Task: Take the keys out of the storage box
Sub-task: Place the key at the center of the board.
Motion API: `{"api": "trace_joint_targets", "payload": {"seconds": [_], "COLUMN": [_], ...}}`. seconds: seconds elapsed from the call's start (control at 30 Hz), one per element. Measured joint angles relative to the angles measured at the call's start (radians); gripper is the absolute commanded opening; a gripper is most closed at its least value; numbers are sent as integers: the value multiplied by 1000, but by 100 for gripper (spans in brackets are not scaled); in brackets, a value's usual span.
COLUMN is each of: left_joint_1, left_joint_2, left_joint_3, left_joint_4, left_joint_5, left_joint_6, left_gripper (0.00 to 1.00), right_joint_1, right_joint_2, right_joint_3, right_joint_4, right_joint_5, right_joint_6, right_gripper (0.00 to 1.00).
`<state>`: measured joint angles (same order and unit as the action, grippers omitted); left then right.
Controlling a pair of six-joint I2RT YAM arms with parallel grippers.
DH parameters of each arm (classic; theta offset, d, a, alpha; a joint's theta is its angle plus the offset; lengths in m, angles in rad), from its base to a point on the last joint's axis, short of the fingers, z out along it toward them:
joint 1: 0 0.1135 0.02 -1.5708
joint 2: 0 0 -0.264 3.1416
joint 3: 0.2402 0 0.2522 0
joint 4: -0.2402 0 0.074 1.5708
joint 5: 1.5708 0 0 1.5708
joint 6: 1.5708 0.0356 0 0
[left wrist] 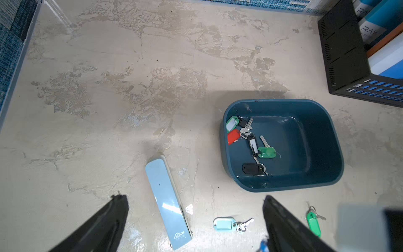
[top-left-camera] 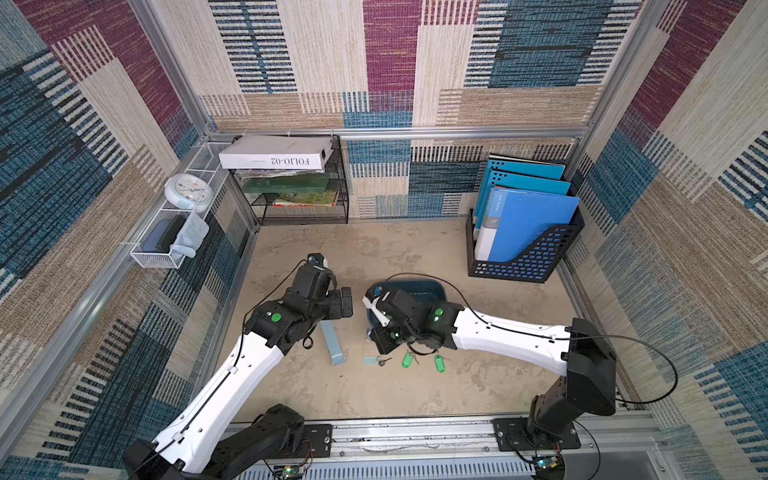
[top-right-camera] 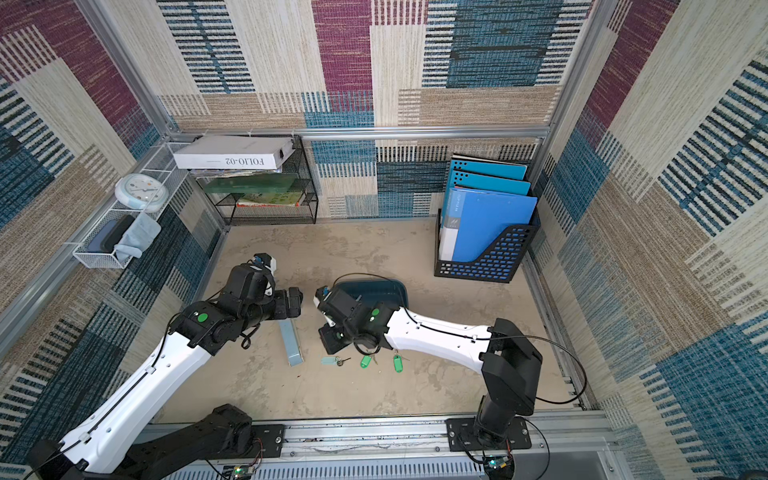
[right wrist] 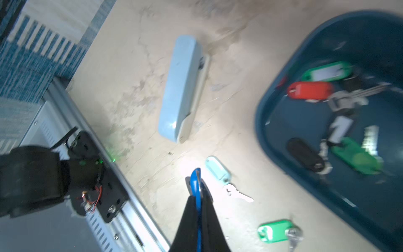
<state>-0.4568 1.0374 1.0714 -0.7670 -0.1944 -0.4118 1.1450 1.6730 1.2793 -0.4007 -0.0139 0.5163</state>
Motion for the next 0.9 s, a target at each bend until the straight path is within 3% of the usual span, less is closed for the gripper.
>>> {"api": "trace_joint_targets", "payload": {"seconds": [0.4, 0.7, 0.9], "left_joint_1": [0, 1, 1], "left_joint_2": [-11, -39, -43], "left_joint_3": [-6, -15, -17], "left_joint_4": [-4, -8, -8], "left_joint_5": [1, 4, 3], "left_joint_6": [-1, -4, -4], "left_gripper": [99, 99, 99], "right_joint_1": [131, 139, 139], "right_joint_2": [79, 133, 188], "right_joint_3": [-118, -110, -68], "right_joint_4": [26, -21, -47], "right_joint_5": [-18, -16, -12], "right_joint_6": [159, 203, 200], "right_gripper": [0, 0, 7]}}
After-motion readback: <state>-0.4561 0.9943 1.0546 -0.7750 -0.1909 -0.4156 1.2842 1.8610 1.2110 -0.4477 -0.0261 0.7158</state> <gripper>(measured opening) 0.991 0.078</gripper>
